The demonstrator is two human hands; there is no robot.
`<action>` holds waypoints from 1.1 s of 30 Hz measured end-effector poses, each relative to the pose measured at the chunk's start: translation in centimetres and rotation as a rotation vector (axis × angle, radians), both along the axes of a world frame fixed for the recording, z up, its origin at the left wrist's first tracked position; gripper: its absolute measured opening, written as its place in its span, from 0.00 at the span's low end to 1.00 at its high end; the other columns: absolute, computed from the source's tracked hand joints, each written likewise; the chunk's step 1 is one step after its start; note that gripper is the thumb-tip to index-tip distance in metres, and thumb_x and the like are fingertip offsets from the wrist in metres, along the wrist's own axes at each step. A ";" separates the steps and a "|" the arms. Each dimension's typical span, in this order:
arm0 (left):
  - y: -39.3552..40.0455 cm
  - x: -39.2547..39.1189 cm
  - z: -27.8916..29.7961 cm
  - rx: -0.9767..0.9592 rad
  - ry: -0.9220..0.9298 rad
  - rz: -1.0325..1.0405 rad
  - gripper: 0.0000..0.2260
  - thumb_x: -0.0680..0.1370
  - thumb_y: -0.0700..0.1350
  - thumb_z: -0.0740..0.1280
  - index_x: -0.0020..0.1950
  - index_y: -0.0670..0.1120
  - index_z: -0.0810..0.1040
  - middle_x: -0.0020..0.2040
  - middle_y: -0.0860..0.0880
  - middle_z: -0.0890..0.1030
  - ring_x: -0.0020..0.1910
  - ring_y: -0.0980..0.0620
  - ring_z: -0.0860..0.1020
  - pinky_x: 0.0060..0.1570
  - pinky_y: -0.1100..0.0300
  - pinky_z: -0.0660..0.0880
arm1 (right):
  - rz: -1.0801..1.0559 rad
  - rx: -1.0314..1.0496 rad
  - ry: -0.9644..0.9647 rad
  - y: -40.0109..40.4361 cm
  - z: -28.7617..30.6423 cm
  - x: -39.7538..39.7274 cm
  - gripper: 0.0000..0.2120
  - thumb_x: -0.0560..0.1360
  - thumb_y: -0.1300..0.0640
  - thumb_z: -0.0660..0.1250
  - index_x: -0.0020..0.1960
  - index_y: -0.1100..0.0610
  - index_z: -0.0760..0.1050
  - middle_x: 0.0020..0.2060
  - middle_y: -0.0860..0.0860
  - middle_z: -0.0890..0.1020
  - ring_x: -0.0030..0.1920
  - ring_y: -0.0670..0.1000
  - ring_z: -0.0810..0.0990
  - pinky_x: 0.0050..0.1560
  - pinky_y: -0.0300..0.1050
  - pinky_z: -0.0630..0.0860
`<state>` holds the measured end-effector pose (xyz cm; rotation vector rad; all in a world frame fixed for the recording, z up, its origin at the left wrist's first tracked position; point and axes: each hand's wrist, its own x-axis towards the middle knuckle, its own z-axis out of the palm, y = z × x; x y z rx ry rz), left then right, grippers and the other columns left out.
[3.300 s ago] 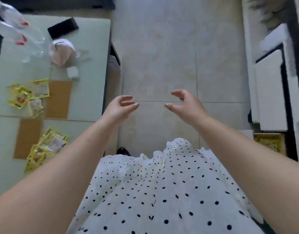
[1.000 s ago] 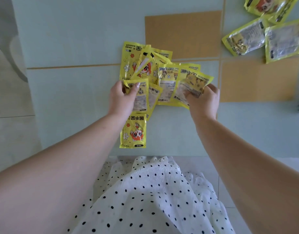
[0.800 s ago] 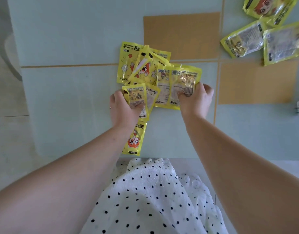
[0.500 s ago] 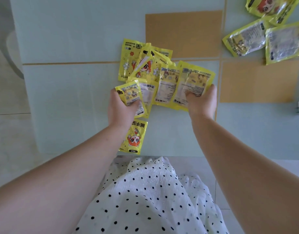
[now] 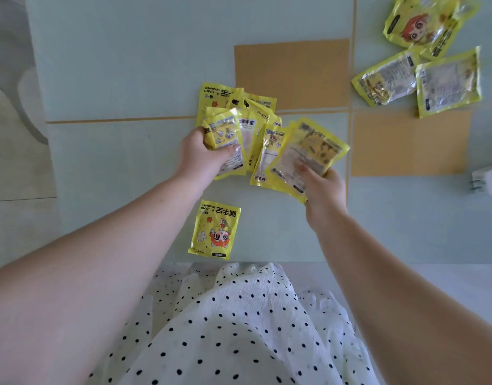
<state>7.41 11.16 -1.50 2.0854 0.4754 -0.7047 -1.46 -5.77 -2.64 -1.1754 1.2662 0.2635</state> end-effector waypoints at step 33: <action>0.4 -4.1 3.2 -0.119 0.060 -0.255 0.15 0.71 0.44 0.74 0.55 0.46 0.76 0.45 0.56 0.81 0.42 0.60 0.79 0.35 0.70 0.72 | -0.427 0.052 -0.156 1.4 2.1 -7.6 0.07 0.75 0.62 0.68 0.50 0.52 0.77 0.47 0.51 0.84 0.50 0.55 0.83 0.58 0.57 0.77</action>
